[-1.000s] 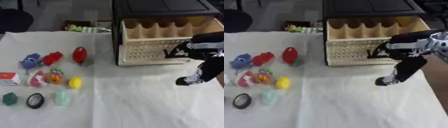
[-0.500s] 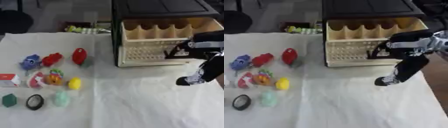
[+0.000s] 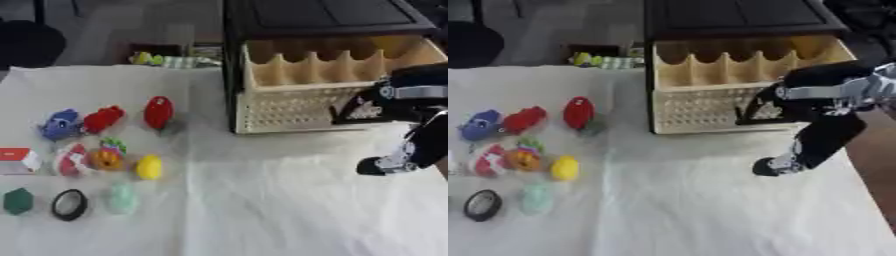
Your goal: Pick up objects from table and place into drawer.
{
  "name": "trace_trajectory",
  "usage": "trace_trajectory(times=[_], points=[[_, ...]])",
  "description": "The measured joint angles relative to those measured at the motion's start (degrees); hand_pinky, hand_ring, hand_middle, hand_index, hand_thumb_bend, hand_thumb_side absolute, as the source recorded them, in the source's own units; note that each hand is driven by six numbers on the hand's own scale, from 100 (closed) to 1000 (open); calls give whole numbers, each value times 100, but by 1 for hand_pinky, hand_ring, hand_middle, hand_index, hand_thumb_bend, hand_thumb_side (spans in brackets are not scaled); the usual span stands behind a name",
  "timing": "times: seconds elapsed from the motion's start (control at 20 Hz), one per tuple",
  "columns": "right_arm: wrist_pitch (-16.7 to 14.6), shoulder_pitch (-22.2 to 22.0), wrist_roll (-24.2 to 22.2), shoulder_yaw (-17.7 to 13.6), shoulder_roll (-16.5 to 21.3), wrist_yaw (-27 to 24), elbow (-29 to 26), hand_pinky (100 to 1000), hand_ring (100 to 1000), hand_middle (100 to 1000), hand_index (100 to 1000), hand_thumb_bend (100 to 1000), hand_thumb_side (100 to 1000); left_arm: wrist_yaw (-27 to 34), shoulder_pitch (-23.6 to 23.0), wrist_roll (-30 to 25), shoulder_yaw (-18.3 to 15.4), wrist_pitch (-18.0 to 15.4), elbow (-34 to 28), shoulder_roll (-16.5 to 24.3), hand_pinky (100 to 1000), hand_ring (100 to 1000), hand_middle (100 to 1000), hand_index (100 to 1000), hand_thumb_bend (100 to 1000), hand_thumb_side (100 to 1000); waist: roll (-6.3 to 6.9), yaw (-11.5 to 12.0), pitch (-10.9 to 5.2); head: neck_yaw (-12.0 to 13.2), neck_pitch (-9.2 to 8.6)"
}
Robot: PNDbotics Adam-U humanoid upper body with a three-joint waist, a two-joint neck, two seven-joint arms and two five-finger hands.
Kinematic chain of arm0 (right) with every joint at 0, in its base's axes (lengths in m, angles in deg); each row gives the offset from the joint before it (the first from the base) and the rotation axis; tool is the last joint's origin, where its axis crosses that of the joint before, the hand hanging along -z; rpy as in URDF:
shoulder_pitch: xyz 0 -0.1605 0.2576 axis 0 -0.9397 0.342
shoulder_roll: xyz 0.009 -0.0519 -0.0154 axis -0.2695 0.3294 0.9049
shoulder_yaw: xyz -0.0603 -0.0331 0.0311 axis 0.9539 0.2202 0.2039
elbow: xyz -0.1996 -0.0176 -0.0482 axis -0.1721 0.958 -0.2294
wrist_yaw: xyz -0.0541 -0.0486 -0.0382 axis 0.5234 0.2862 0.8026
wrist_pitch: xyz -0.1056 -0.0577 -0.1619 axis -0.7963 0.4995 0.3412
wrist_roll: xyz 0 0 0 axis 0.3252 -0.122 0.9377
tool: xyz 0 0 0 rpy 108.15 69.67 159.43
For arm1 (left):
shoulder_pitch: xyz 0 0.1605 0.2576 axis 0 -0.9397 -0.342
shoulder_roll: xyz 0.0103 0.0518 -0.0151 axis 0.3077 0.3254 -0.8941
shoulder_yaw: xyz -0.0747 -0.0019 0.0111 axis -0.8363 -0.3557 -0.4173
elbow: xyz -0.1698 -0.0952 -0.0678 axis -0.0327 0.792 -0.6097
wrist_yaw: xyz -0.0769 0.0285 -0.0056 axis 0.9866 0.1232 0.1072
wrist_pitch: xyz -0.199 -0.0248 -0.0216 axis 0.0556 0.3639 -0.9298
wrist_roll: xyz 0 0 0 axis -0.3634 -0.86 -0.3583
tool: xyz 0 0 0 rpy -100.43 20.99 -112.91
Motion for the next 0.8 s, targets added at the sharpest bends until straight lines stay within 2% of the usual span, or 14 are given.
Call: trace_trajectory(times=[0.8], points=[[0, -105, -3, -2, 27, -117, -7, 100, 167, 140, 859, 491, 537, 0, 0, -8, 0, 8, 0, 0, 359, 579, 648, 818, 100, 944, 6, -6, 0, -4, -45]])
